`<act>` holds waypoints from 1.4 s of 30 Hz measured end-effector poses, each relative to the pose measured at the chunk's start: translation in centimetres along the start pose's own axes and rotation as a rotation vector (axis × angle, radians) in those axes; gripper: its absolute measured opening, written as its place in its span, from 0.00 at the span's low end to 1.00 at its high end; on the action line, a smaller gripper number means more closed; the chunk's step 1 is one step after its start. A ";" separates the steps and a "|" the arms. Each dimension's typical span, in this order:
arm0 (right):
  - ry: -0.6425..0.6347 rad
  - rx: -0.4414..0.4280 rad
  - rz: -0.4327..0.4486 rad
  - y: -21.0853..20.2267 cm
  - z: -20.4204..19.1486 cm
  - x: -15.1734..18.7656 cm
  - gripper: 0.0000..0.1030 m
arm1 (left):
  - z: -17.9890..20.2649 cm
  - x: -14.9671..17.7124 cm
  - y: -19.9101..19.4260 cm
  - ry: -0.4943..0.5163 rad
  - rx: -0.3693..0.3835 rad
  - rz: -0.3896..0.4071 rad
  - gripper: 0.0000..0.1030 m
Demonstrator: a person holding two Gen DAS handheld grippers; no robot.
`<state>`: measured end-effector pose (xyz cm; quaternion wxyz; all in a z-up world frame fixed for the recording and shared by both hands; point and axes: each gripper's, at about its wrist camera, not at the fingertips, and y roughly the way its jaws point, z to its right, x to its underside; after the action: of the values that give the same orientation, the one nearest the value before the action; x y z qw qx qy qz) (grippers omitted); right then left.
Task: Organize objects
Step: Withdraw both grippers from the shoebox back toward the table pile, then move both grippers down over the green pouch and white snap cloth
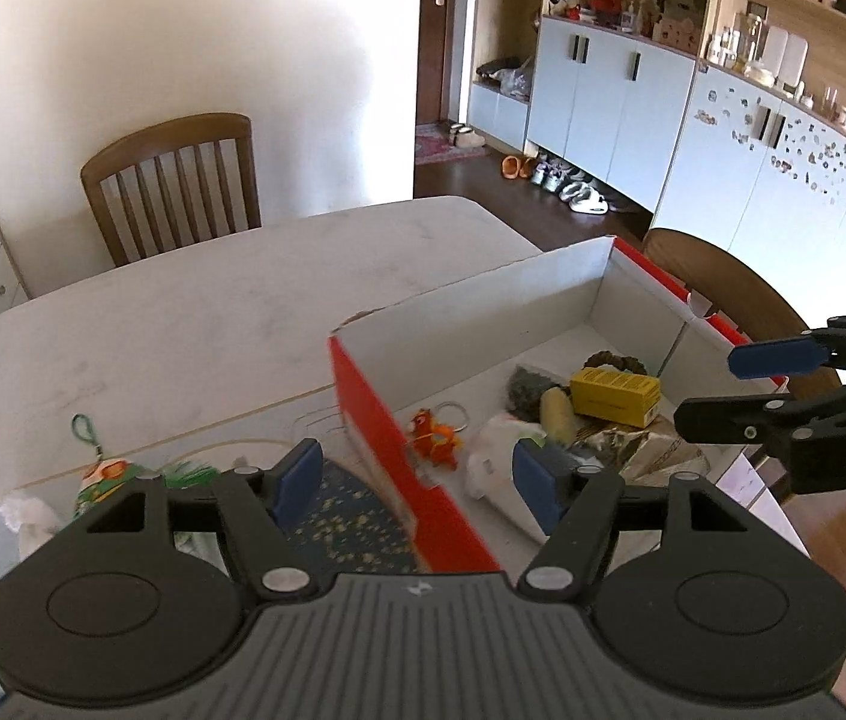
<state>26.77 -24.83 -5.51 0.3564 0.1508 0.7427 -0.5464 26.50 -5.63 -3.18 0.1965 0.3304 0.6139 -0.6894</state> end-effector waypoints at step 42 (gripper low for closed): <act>0.022 -0.089 -0.022 7.7 -16.1 -0.6 0.99 | -21.9 8.8 -2.2 -0.144 -0.129 0.010 1.00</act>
<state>26.06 -7.13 -8.11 0.3487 0.1325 0.7718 -0.5150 23.47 17.28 -8.36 0.2645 0.2696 0.6396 -0.6696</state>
